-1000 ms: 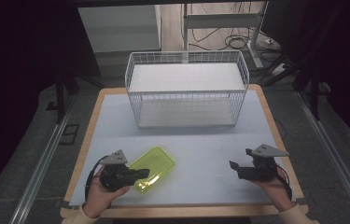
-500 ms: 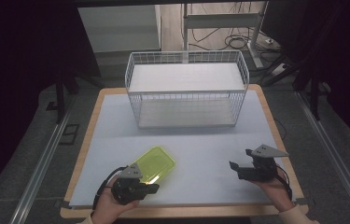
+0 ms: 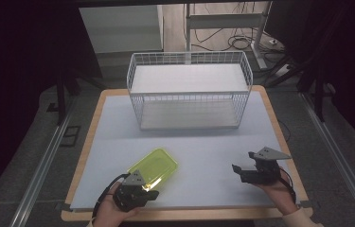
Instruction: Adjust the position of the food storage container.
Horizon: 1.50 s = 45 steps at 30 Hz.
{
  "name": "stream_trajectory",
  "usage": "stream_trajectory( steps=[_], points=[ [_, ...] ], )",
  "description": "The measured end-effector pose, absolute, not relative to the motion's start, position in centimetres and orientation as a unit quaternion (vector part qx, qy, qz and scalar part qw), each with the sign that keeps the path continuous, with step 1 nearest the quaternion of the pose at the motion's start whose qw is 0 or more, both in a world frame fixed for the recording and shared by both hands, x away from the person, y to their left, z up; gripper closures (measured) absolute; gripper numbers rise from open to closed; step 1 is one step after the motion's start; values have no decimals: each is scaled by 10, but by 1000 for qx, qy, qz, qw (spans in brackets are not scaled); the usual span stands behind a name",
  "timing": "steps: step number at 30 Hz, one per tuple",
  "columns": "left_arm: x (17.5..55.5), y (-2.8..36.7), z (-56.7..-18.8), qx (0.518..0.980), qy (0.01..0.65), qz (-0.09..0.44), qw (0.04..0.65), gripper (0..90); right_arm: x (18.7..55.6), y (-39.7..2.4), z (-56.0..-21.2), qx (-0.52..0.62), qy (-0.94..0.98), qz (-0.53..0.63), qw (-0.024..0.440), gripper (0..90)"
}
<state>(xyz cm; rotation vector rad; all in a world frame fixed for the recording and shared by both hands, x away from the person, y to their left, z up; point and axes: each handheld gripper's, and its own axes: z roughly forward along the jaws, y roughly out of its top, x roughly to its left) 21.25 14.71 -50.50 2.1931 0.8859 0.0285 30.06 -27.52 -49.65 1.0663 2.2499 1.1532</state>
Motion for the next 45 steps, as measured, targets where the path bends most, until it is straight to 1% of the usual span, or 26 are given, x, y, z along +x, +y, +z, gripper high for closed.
stream_trajectory(
  steps=[9, 21, 37, 42, 45],
  points=[
    [212, 150, -505, 857, 353, 19, 375, 899, 301, -277, -496, 382, 803, 413, 197, 170],
    [216, 171, -506, 850, 377, 30, 367, 898, 301, -275, -497, 380, 806, 410, 196, 172],
    [234, 199, -511, 828, 420, 47, 368, 897, 301, -276, -496, 383, 804, 410, 197, 172],
    [231, 199, -506, 825, 413, 35, 385, 895, 301, -276, -496, 383, 804, 411, 196, 172],
    [229, 206, -494, 813, 414, 54, 407, 895, 301, -276, -496, 383, 803, 411, 196, 172]
  ],
)
